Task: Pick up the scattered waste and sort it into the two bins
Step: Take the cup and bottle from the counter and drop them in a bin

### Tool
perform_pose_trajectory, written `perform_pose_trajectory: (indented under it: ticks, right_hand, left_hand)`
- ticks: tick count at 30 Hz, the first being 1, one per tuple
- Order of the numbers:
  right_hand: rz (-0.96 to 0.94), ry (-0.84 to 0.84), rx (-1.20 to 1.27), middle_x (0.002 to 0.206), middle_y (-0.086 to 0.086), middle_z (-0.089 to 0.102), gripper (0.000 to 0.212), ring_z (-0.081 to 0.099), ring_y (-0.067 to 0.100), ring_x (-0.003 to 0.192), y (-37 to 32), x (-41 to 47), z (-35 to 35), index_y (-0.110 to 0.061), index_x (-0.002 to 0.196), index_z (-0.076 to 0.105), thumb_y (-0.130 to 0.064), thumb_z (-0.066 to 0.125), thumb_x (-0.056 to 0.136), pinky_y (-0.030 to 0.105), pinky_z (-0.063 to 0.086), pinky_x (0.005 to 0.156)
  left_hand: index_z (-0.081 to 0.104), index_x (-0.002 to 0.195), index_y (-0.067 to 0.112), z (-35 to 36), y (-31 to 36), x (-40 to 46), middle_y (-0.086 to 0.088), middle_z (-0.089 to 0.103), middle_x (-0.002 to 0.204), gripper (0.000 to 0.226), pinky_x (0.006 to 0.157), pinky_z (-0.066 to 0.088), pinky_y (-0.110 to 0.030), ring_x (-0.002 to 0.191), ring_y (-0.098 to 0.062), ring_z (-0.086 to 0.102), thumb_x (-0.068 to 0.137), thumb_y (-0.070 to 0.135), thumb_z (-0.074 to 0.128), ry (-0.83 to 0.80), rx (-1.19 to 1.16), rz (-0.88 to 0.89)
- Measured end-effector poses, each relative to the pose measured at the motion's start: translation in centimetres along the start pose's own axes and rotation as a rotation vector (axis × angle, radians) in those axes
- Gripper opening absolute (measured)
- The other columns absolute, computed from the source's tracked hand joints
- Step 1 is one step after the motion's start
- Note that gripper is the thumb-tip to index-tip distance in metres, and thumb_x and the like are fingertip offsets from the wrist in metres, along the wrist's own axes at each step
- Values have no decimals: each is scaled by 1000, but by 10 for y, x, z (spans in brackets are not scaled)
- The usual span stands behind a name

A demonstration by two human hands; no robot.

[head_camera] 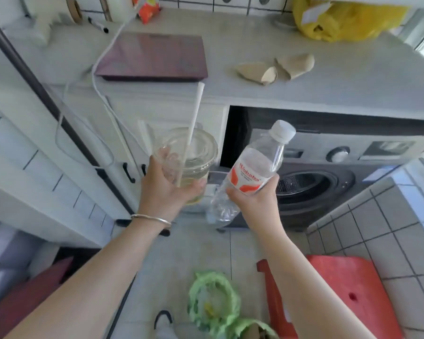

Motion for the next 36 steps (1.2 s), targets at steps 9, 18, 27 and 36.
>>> perform_pose_trajectory:
  ticks: [9,18,27,36]
  right_hand:
    - [317,7,27,97,-8,54,54,57,7,88,221,-57,2,-33,94,36,-9,77,70,23,46,78]
    - [566,142,-97,98,-15,45,72,49,14,99,453,-75,19,-30,122,29,-18,79,72,29,39,84]
    - [706,187,-148,105,-6,53,62,54,18,97,669,-88,68,-29,114,35,-19,78,70,26,39,78]
    - [784,150,-156,122,0,54,59,52,22,105,763,-65,114,-19,130,33,-23,65,80,26,37,83]
  left_hand:
    - [39,129,29,58,-182,-100,10,52,130,96,104,42,-32,120,-8,51,45,51,79,-128,65,-310]
    - [33,136,27,148,-405,-190,47,26,110,93,89,28,1,117,6,37,59,26,86,-307,152,-537]
    - [43,129,26,227,-613,-267,13,52,114,86,87,37,-17,106,-9,53,56,14,87,-308,177,-766]
    - [40,130,17,262,-720,-281,-8,60,124,86,93,45,-31,110,-27,59,58,18,86,-200,251,-967]
Point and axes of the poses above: each hand's wrist, its own x-axis towards the middle knuckle, its own z-axis out of the palm, y = z × x, the point moved 6 cm from there along x, towards the middle knuckle
